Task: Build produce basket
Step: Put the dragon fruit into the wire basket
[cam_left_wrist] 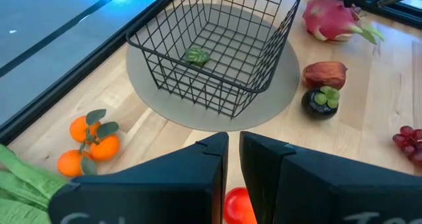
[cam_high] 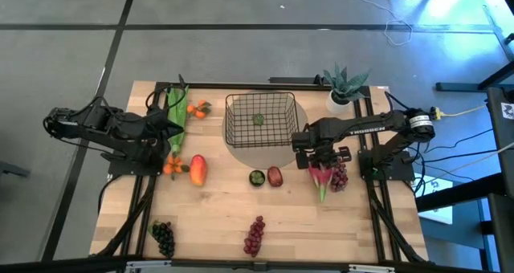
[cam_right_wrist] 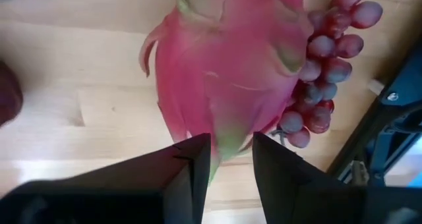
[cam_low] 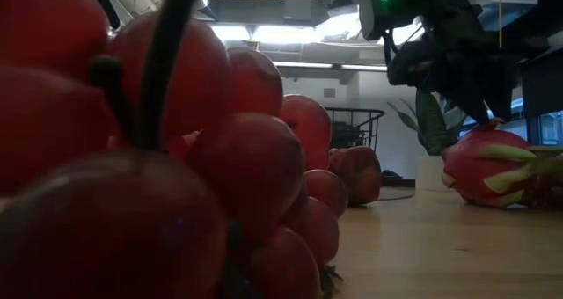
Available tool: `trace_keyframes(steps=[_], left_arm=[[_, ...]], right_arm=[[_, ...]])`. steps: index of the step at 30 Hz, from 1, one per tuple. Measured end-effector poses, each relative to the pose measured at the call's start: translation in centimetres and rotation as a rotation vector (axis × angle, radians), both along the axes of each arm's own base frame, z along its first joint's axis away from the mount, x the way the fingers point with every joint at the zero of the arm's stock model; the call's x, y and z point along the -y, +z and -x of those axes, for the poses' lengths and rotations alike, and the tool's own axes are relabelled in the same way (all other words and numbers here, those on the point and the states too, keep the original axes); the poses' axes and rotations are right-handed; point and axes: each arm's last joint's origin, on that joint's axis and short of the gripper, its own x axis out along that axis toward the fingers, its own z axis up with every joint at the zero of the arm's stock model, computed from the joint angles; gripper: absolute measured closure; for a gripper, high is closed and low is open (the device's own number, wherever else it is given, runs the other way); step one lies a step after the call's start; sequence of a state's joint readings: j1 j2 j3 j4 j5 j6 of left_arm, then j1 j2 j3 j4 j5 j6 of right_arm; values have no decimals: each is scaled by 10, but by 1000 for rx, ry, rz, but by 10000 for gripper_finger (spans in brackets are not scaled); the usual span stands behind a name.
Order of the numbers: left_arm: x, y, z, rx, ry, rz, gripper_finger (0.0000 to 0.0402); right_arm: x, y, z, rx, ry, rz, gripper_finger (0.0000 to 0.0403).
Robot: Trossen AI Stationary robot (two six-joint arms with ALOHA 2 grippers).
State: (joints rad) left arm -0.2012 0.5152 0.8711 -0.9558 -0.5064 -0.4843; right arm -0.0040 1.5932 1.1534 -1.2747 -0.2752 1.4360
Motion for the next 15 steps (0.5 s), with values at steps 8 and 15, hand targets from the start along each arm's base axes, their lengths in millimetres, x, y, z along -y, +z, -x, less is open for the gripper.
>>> trace_keyframes(steps=[8,15], left_arm=[[0,0,0,0,1,0,372],[0,0,0,0,1,1,372]], right_arm=[[0,0,1,-5,24,-10,299],[0,-13,5,-27,26,-6,299]])
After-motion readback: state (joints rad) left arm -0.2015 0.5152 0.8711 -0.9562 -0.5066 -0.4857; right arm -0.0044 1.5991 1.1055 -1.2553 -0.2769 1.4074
